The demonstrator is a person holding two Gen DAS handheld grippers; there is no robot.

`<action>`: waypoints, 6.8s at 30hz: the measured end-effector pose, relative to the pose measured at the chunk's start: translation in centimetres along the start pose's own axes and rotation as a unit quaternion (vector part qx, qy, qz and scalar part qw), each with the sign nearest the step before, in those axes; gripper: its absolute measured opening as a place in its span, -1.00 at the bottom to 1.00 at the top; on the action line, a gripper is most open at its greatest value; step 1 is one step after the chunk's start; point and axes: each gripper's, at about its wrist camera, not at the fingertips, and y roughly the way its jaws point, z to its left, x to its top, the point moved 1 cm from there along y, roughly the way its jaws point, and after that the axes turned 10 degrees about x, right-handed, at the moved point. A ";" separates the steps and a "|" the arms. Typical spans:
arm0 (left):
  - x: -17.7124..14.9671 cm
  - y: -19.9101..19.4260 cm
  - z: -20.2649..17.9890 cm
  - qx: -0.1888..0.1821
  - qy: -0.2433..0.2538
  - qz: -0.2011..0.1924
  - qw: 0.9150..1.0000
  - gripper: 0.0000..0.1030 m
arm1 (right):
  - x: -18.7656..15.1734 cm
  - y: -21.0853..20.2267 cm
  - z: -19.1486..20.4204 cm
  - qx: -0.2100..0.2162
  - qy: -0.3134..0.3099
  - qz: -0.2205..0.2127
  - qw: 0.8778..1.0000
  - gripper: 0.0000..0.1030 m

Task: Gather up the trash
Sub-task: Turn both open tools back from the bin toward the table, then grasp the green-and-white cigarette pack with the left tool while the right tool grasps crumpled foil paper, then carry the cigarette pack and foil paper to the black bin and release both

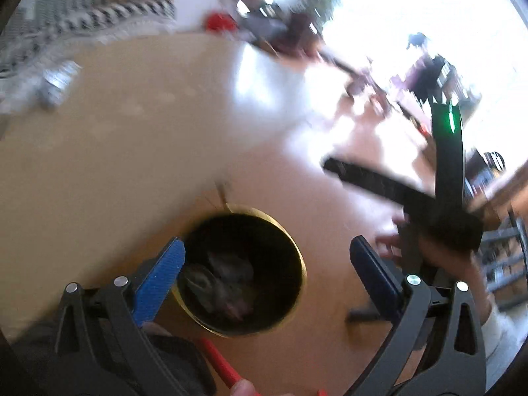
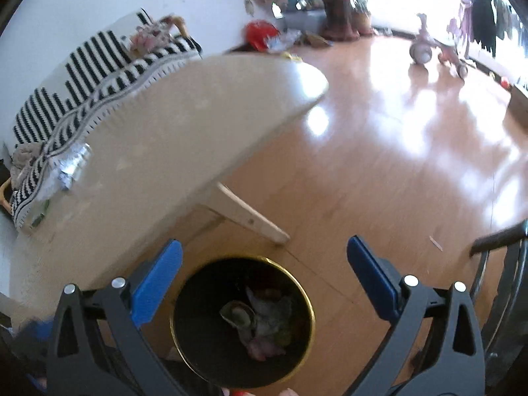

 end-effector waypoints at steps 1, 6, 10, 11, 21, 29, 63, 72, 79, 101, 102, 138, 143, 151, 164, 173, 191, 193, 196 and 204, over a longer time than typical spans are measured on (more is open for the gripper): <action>0.9 -1.2 1.7 0.020 -0.021 -0.016 0.999 0.89 | 0.3 0.1 1.0 0.007 -0.008 -0.004 1.000 0.88; 3.2 -4.3 10.4 0.120 -0.096 -0.049 0.987 0.89 | 1.4 1.8 7.1 0.045 -0.064 -0.001 0.997 0.88; 3.1 -5.9 19.7 0.193 -0.173 -0.037 0.965 0.89 | 2.3 4.3 14.0 0.084 -0.114 0.005 0.990 0.88; 2.9 -6.4 21.6 0.207 -0.191 -0.035 0.959 0.89 | 2.5 4.7 15.1 0.091 -0.119 0.006 0.989 0.88; 4.9 -3.5 33.6 0.274 -0.260 0.003 0.926 0.89 | 4.4 13.1 28.5 0.147 -0.185 0.029 0.971 0.88; 9.2 2.3 37.5 0.277 -0.225 0.029 0.934 0.89 | 5.5 22.2 34.0 0.130 -0.219 0.070 0.964 0.88; 10.6 3.6 43.2 0.245 -0.195 -0.022 0.949 0.89 | 6.1 28.7 39.5 0.118 -0.300 0.126 0.938 0.90; 10.8 3.8 43.1 0.251 -0.178 -0.012 0.951 0.89 | 6.1 28.7 39.5 0.118 -0.300 0.126 0.938 0.90; 12.2 3.2 43.8 0.203 -0.117 -0.019 0.972 0.89 | 6.1 28.8 39.5 0.118 -0.300 0.126 0.938 0.90; 10.5 2.7 39.2 0.187 -0.005 0.014 0.982 0.89 | 6.2 28.9 39.4 0.125 -0.293 0.125 0.939 0.90; 10.9 2.3 39.7 0.209 0.000 0.006 0.978 0.89 | 6.2 28.9 39.3 0.126 -0.292 0.125 0.940 0.90; 9.9 2.2 39.5 0.185 -0.038 0.028 0.982 0.13 | 4.0 24.4 39.1 0.187 -0.283 0.096 0.936 -0.45; 9.6 0.9 39.5 0.187 -0.052 0.020 0.981 0.13 | 4.0 23.9 39.0 0.183 -0.275 0.093 0.939 -0.45; 10.9 -3.2 36.6 0.200 -0.058 -0.032 0.978 0.13 | 4.0 20.8 38.7 0.187 -0.265 0.069 0.944 -0.45; 9.1 -9.8 16.5 0.106 0.007 -0.079 0.991 0.13 | 4.6 3.0 24.3 0.146 -0.222 -0.013 0.964 -0.45; 3.3 -1.9 1.4 -0.042 0.038 0.050 0.997 0.13 | 2.1 -3.8 11.5 0.098 -0.153 -0.009 0.983 -0.45; -2.7 10.2 -2.9 -0.033 0.083 0.196 0.977 0.14 | -5.1 5.7 0.7 0.086 -0.007 0.153 0.984 -0.43; -2.9 10.5 -3.4 -0.016 0.096 0.207 0.973 0.33 | -5.2 5.8 0.4 0.093 0.005 0.160 0.983 -0.26; -3.7 10.6 -3.5 -0.018 0.101 0.215 0.971 0.88 | -4.7 5.1 -0.1 0.093 0.019 0.144 0.985 0.72; -1.1 6.1 -1.9 -0.011 0.069 0.143 0.987 0.88 | -2.3 2.2 -0.5 0.039 0.010 0.068 0.997 0.89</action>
